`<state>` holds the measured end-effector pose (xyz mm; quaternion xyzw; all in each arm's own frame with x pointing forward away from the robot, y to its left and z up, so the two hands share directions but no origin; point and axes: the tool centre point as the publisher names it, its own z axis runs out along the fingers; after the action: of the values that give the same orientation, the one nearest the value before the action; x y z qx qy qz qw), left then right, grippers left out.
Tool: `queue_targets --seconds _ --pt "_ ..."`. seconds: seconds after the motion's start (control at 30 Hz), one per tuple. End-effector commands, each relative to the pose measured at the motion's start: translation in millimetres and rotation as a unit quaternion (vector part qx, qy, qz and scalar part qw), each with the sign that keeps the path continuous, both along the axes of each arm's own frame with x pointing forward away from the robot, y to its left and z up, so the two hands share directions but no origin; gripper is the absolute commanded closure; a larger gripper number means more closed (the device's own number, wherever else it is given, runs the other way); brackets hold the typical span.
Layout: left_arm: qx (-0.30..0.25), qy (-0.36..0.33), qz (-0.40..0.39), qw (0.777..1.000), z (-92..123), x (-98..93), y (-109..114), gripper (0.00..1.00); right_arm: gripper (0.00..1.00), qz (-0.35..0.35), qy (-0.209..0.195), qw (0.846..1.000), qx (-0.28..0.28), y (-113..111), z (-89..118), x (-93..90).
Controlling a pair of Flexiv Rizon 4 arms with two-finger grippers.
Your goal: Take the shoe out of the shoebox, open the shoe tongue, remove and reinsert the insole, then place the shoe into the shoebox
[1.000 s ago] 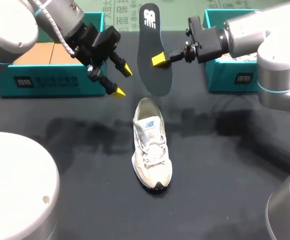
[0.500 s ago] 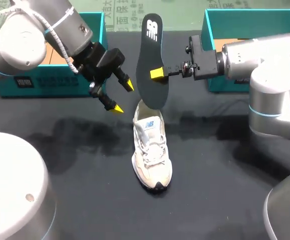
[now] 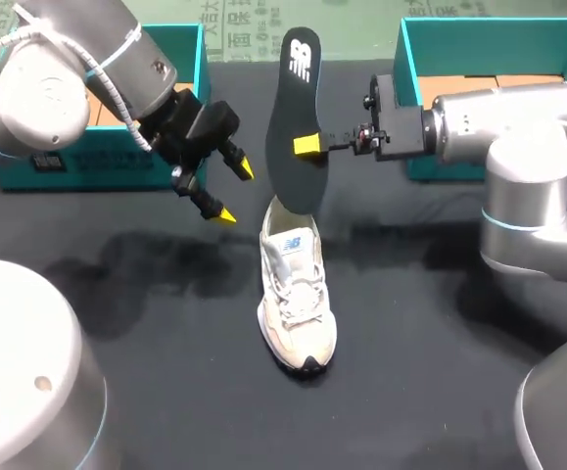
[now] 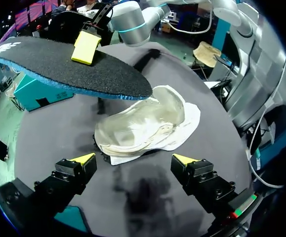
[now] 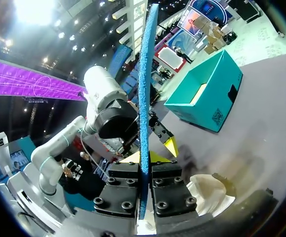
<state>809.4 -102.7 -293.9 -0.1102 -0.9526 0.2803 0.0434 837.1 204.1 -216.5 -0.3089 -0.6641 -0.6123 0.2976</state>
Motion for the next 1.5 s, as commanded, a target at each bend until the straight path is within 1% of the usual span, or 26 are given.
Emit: queue_targets --seconds 0.03,0.1,0.17,0.2,0.57,0.6,0.63,0.7,0.73,0.97,1.1,1.2,1.23,1.3,1.5 --pt "-0.006 -0.001 0.010 1.000 -12 -1.3 1 0.00 1.00 0.014 -0.013 1.000 0.016 13 -13 12.3" --pt "-0.003 0.000 0.011 1.000 -18 -1.4 0 0.00 1.00 0.016 -0.022 1.000 0.014 15 -16 13.5" --pt "0.006 0.002 -0.009 1.000 -26 -1.8 -1 0.00 1.00 0.015 -0.031 0.999 0.014 17 -22 13.9" --pt "0.014 -0.001 -0.017 1.000 -31 -1.2 -1 0.00 1.00 0.026 -0.034 0.999 0.019 17 -25 14.2" --pt "0.014 -0.001 -0.017 1.000 -31 -1.2 -1 0.00 1.00 0.026 -0.034 0.999 0.019 17 -25 14.2" --pt "0.023 -0.009 -0.022 0.999 -34 -0.3 -4 0.00 1.00 0.026 -0.034 0.999 0.019 17 -25 14.2" --pt "0.017 -0.006 -0.022 1.000 -36 1.4 -5 0.00 1.00 0.024 -0.041 0.999 0.016 18 -26 13.2" --pt "0.028 -0.008 -0.015 0.999 -40 2.9 -4 0.00 1.00 0.017 -0.047 0.999 0.020 15 -30 12.4" --pt "0.025 -0.007 -0.010 1.000 -41 2.6 -3 0.00 1.00 0.016 -0.050 0.998 0.021 14 -31 12.1" --pt "0.039 -0.008 0.017 0.999 -50 -5.5 -5 0.00 1.00 -0.003 -0.080 0.997 0.018 8 -34 9.0" --pt "0.036 -0.009 0.020 0.999 -51 -9.4 -4 0.00 1.00 -0.003 -0.083 0.996 0.020 9 -37 8.8" --pt "0.034 -0.011 0.024 0.999 -51 -12.0 -4 0.00 1.00 -0.003 -0.093 0.995 0.021 10 -38 8.6" --pt "0.033 -0.010 0.024 0.999 -51 -12.7 -4 0.00 1.00 0.007 -0.099 0.995 0.021 11 -38 8.6" --pt "0.034 -0.010 0.023 0.999 -50 -14.0 -4 0.00 1.00 0.020 -0.099 0.995 0.018 11 -38 8.8" --pt "0.034 -0.010 0.023 0.999 -50 -14.0 -4 0.00 1.00 0.020 -0.099 0.995 0.018 11 -38 8.8"
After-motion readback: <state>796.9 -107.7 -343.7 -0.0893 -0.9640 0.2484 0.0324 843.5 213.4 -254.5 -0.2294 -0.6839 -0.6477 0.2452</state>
